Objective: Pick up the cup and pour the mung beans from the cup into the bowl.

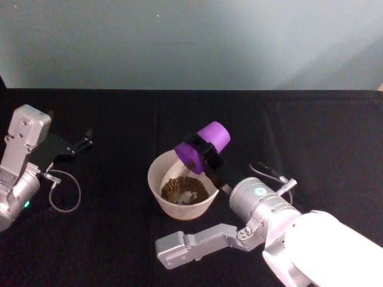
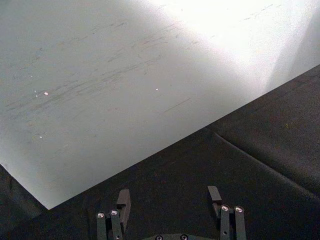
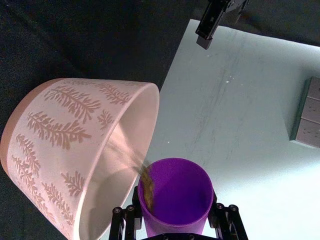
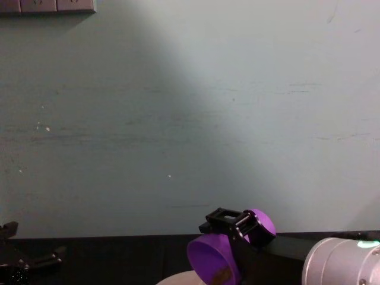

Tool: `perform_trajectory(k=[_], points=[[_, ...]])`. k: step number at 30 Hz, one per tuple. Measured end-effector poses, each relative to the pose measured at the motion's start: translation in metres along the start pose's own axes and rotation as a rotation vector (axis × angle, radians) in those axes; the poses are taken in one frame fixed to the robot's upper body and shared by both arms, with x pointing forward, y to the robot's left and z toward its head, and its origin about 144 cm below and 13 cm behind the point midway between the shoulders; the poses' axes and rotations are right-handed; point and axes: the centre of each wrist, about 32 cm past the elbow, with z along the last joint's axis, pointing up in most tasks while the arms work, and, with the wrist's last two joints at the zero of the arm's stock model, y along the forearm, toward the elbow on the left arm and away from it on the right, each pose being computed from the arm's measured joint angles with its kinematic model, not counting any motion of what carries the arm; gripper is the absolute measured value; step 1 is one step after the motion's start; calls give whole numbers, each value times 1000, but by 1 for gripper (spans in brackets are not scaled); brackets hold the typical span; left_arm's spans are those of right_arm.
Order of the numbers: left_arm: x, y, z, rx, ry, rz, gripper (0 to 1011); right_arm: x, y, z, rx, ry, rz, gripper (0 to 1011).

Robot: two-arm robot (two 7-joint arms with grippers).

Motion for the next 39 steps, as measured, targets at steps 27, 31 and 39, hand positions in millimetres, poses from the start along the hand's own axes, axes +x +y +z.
perform_trajectory(k=[27,31,39], points=[[0,0,0,0,0,0,1000,0,2,3,-12,-47,2,726],[0,0,0,0,0,0,1000,0,2,3,-14,-56,0,726],[0,0,0,0,0,0,1000,0,2,6,-21,-118,-10,726]])
